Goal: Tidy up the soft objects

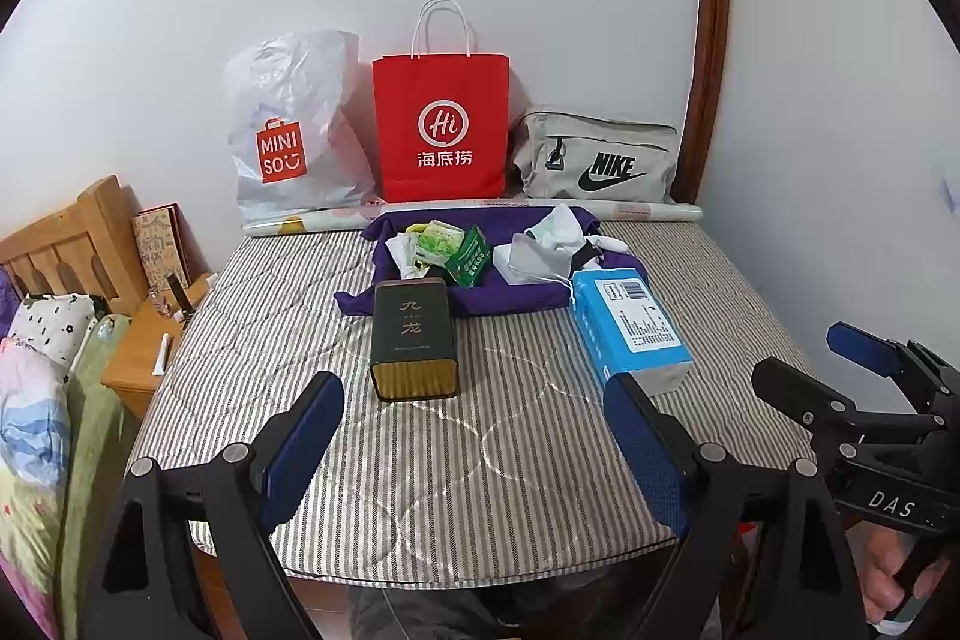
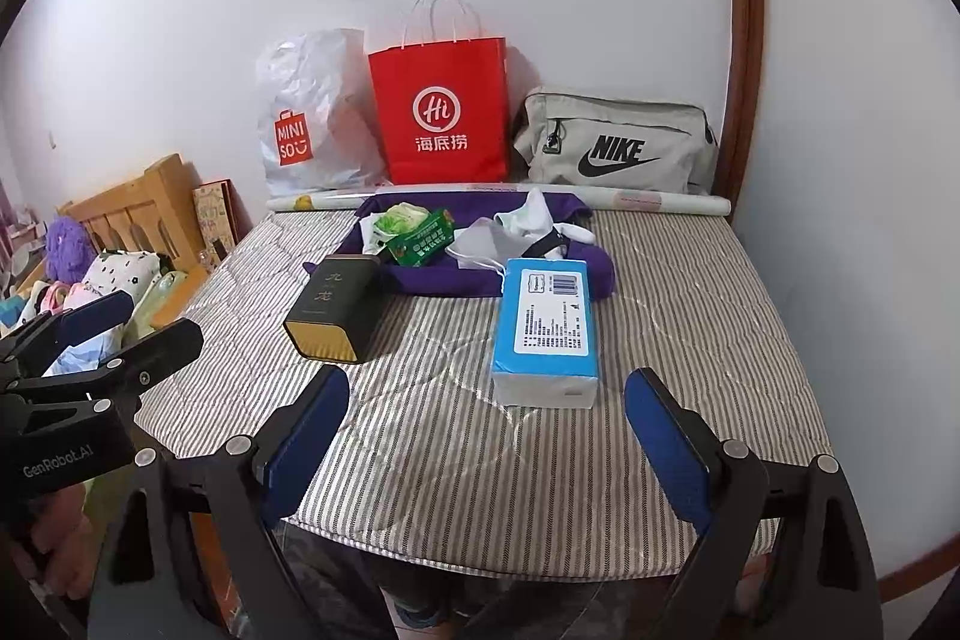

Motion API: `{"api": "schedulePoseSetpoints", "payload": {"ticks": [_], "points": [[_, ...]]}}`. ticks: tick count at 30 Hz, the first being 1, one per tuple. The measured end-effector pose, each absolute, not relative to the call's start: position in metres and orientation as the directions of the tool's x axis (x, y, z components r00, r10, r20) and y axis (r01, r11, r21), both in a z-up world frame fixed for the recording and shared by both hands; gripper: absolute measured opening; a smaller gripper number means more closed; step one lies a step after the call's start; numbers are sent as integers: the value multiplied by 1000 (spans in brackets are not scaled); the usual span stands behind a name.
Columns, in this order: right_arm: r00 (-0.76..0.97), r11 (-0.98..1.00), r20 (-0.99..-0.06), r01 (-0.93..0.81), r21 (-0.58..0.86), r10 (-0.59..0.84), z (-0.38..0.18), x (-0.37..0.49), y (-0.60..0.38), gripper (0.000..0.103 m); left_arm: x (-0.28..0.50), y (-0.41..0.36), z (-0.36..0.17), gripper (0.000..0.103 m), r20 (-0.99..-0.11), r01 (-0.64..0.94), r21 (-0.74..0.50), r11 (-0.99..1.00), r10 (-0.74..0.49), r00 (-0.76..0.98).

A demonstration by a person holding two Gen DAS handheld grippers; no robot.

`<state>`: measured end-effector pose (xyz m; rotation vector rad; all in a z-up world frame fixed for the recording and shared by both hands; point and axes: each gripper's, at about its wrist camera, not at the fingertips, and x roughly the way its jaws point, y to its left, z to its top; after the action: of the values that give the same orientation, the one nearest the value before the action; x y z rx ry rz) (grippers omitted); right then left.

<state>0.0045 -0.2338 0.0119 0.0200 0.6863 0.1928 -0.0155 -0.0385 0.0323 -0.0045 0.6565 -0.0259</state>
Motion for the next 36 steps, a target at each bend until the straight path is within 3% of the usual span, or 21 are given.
{"api": "schedulePoseSetpoints", "payload": {"ticks": [36], "points": [[763, 982, -620, -170, 76, 180, 18, 0, -234, 92, -16, -38, 33, 88, -611, 22, -8, 1000, -22, 791]]}}
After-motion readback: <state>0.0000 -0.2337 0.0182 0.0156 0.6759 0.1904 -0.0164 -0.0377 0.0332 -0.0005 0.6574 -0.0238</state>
